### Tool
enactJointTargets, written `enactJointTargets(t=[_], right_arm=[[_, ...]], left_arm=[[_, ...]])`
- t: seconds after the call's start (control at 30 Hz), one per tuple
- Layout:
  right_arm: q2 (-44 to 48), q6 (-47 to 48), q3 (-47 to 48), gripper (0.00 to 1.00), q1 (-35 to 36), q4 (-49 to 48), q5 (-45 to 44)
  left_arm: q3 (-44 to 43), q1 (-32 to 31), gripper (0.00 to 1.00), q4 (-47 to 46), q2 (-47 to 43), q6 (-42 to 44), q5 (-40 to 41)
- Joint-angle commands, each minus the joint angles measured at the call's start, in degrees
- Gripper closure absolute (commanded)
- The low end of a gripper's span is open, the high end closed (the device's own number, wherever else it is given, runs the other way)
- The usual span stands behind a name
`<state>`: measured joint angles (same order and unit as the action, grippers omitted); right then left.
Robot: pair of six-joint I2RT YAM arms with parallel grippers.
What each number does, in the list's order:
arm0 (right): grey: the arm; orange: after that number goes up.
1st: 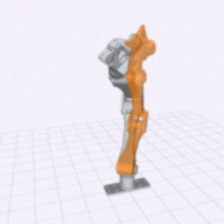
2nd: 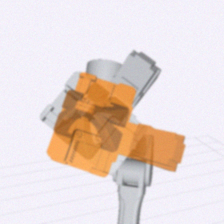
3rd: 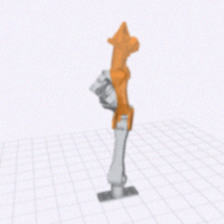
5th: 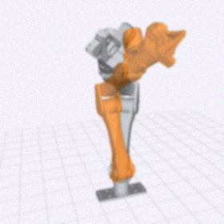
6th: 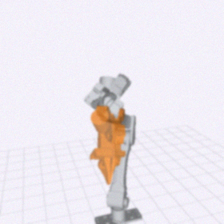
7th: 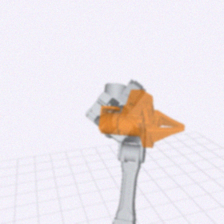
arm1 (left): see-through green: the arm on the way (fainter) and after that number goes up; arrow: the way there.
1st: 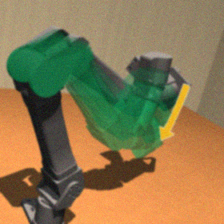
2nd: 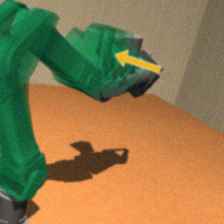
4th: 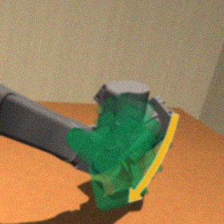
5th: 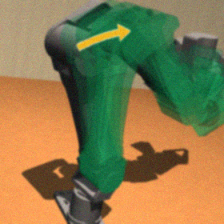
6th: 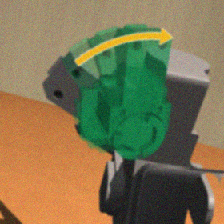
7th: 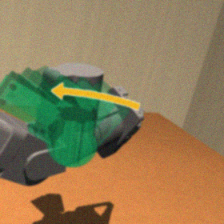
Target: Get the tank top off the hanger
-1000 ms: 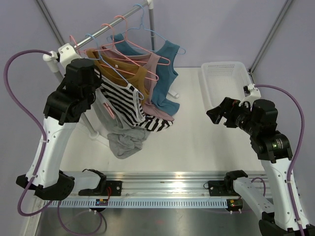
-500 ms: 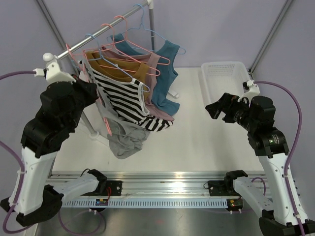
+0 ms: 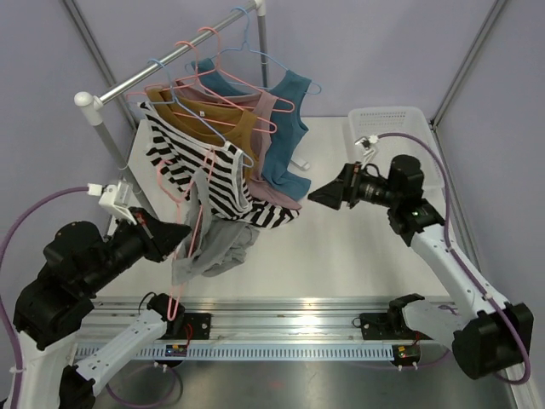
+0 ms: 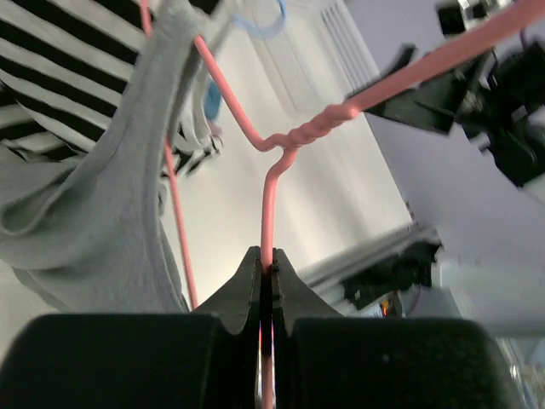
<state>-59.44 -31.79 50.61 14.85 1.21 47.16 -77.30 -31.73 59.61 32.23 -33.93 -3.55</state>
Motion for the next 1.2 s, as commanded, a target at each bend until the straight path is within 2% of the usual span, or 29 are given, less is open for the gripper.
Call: enactJointTargets(t=[0.0, 0.1, 0.17, 0.33, 0.43, 0.7, 0.73, 0.83, 0.9, 0.93, 0.97, 1.03, 1.17], right_arm=[[-3.6, -3.5, -0.6, 0.0, 10.2, -15.2, 5.0], [-7.3, -1.4, 0.3, 0.03, 20.3, -16.4, -4.6], [-8.4, 0.5, -0.7, 0.06, 26.9, -19.1, -14.4], [-10.6, 6.9, -1.6, 0.1, 35.2, -20.8, -30.8], [-11.8, 9.2, -1.1, 0.13, 36.8, -18.6, -35.4], [-14.3, 10.6, -2.4, 0.18, 37.8, -19.3, -36.9], [-14.7, 10.8, -2.4, 0.24, 37.9, -20.0, -36.9], [-16.0, 11.1, -2.2, 0.29, 37.9, -20.4, -37.1], [-16.1, 11.6, -2.4, 0.37, 37.9, -21.0, -37.6], [-16.2, 11.6, -2.4, 0.44, 37.9, -21.1, -38.3], [-16.1, 12.0, -2.5, 0.62, 37.8, -21.2, -38.6], [-15.4, 12.3, -2.6, 0.78, 37.8, -20.1, -40.4], [-12.1, 15.3, -2.4, 0.98, 37.9, -14.9, -46.8]], left_arm=[[2.9, -0.2, 1.0, 1.5, 0.2, 4.1, -14.7], [8.9, -0.2, 1.0, -0.7, -0.7, 5.0, -22.1], [13.6, -0.2, 1.0, -3.3, -1.4, 5.1, -25.8], [19.5, -0.2, 1.0, -8.8, -2.7, 3.2, -29.7], [20.7, -0.2, 1.0, -13.0, -2.8, 0.5, -29.5], [24.5, -0.2, 1.0, -21.1, 0.0, -3.9, -29.1], [24.6, -0.2, 1.0, -21.8, 0.4, -4.6, -29.8], [23.9, -0.2, 1.0, -22.9, 0.7, -5.0, -28.8], [23.4, -0.2, 1.0, -23.1, 0.7, -5.1, -28.7], [23.3, -0.2, 1.0, -23.2, 0.7, -5.1, -28.8], [23.2, -0.2, 1.0, -23.1, 0.9, -5.1, -28.7], [22.5, -0.2, 1.0, -21.1, 1.2, -4.0, -27.2], [19.7, -0.2, 1.0, -15.0, 2.5, 0.4, -21.7]])
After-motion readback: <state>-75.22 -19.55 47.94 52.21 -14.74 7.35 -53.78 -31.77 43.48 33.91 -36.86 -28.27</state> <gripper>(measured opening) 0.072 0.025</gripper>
